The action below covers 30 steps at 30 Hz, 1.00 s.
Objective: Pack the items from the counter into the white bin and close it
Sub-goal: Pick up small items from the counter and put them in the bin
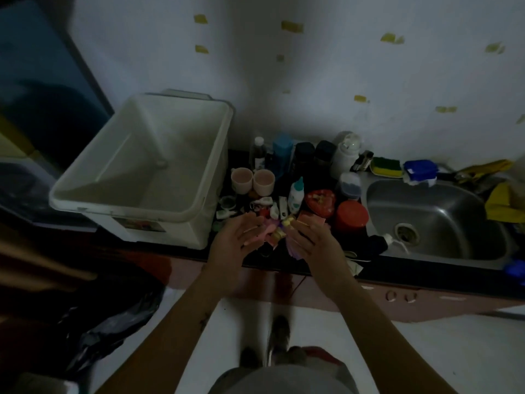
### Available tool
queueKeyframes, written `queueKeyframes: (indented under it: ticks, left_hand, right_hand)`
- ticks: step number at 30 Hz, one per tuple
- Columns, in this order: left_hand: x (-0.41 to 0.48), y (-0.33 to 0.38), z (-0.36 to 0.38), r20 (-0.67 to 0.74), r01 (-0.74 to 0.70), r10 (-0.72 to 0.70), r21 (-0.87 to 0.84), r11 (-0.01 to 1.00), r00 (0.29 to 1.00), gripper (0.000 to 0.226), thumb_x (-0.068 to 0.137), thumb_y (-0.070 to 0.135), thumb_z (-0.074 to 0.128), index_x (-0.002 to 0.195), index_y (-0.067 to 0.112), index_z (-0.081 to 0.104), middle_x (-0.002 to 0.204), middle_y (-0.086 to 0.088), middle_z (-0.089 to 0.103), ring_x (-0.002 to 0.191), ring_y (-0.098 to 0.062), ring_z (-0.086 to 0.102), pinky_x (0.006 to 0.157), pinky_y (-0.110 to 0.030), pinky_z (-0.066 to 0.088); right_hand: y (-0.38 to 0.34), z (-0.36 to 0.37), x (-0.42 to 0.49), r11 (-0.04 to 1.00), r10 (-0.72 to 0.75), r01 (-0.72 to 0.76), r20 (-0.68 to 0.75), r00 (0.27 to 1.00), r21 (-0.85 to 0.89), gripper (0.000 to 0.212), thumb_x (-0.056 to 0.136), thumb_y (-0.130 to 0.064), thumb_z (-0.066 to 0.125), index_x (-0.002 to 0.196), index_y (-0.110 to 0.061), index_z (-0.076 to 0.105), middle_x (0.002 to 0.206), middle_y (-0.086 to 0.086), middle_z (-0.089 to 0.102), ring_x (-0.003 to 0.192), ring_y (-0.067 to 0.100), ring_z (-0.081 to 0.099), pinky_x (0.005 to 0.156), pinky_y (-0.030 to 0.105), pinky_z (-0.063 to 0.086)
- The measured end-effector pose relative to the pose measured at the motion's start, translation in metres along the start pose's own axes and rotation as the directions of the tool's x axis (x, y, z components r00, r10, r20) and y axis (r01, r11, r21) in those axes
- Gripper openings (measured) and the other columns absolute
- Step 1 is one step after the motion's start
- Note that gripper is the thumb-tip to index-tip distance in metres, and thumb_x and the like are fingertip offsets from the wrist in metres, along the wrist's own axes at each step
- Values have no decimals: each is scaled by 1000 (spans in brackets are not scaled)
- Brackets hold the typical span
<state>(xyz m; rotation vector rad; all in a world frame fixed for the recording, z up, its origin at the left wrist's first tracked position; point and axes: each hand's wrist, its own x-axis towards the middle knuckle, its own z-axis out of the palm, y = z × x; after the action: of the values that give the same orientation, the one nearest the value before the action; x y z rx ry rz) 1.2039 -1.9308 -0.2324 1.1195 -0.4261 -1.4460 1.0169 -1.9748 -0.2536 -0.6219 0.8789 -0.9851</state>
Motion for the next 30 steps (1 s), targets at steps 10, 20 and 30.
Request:
queueKeyframes:
  ticks: [10,20,30]
  left_hand:
    - [67,-47,12,-103,164,-151,137,977,983,29,103,26,42,101,13,68,106,-4,72,105,-22,66,99,-45,49]
    - [110,-78,6,-213,242,-200,196,950,956,33,103,26,43,105,5,69,105,-8,74,101,-19,70,89,-38,52]
    - [118,-100,8,-294,248,-206,112,962,933,26,100,27,49,114,11,65,108,-6,73,103,-20,69,84,-33,56]
  right_hand:
    - [33,-53,80,951,119,-158,-158,980,-264,23,97,-18,56,118,-12,64,100,7,72,90,22,69,69,26,51]
    - [54,-81,145,204,51,290,306,951,-935,44,87,4,51,130,-7,55,128,10,53,118,24,47,100,31,41]
    - [69,-80,174,-312,201,468,424,883,-827,56,84,4,50,136,-19,48,146,5,40,127,29,39,99,41,39]
